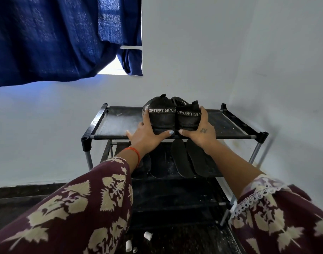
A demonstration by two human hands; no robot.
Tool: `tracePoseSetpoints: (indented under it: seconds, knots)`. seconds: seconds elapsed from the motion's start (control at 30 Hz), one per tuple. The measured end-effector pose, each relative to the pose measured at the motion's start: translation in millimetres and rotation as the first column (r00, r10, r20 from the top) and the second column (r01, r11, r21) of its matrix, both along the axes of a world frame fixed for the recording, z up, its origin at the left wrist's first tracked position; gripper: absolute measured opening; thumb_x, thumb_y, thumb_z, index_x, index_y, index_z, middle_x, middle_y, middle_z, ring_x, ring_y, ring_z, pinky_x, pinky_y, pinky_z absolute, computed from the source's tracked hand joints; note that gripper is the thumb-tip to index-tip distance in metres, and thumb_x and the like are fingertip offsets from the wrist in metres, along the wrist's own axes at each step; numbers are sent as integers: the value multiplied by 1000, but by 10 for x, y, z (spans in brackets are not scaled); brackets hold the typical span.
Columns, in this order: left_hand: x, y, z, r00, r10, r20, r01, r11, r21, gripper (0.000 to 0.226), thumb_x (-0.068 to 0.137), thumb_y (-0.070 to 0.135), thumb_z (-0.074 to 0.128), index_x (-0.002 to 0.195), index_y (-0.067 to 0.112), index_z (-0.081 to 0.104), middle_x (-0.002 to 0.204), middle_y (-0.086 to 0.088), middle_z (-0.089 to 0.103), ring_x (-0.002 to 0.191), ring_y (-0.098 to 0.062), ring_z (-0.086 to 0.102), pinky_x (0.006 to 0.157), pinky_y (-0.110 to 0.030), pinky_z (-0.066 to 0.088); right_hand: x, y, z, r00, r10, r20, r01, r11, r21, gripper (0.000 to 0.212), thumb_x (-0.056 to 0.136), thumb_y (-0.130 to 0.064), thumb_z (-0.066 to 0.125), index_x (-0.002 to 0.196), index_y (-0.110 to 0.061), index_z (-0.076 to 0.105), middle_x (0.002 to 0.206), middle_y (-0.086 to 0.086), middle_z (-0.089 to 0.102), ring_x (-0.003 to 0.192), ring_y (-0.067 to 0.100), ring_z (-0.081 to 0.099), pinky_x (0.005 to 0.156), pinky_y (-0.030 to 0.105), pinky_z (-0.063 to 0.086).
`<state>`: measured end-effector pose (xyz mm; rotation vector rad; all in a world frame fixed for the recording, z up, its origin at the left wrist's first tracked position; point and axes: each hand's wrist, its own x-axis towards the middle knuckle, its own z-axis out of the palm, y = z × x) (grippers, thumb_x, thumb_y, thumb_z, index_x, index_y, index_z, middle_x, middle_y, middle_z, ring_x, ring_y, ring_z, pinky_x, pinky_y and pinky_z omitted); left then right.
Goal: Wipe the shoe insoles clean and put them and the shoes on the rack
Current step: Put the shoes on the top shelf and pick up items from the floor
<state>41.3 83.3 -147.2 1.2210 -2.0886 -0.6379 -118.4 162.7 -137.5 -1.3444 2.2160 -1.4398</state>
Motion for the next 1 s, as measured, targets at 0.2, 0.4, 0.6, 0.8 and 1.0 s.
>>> tracePoseSetpoints:
  seconds: [0.2,0.4,0.6,0.8,1.0]
  knots:
    - [420,512,-292,985,-2,-174,-31,982,-185,95,77,60,62,150,26,11,154,-6,26,140,-24,25,113,-52,25,362,359,-327,994,-92,52,98,986,-132,88,79,-43,69,146,-25,14,146,7,37,133,23,37,107,38,35]
    - [946,818,-1109,999,29,-43,-31,997,-65,93,78,63,58,150,25,14,153,-6,28,140,-23,28,113,-46,28,798,812,-1105,982,-27,186,29,1000,-10,79,83,-45,62,146,-24,20,146,5,36,132,20,38,107,42,38]
    - [1188,841,-2112,991,107,82,-118,982,147,94,77,62,60,150,23,16,153,-7,29,138,-25,31,109,-46,34,1005,918,-2195,967,-47,250,-11,974,225,77,83,-44,62,146,-23,22,146,5,37,131,20,39,106,41,38]
    - [1254,753,-3092,975,107,193,-167,929,329,96,76,63,60,150,23,14,152,-9,29,136,-27,33,107,-47,36,1069,745,-3125,965,-33,259,-77,912,404,77,84,-44,62,145,-23,21,148,6,34,132,21,39,107,41,37]
    - [1235,629,-3876,971,105,213,-198,852,485,96,77,62,61,151,25,11,154,-8,24,140,-28,26,109,-46,32,1074,396,-3950,975,50,215,-163,820,548,80,82,-48,62,145,-21,21,148,7,34,132,23,38,106,39,37]
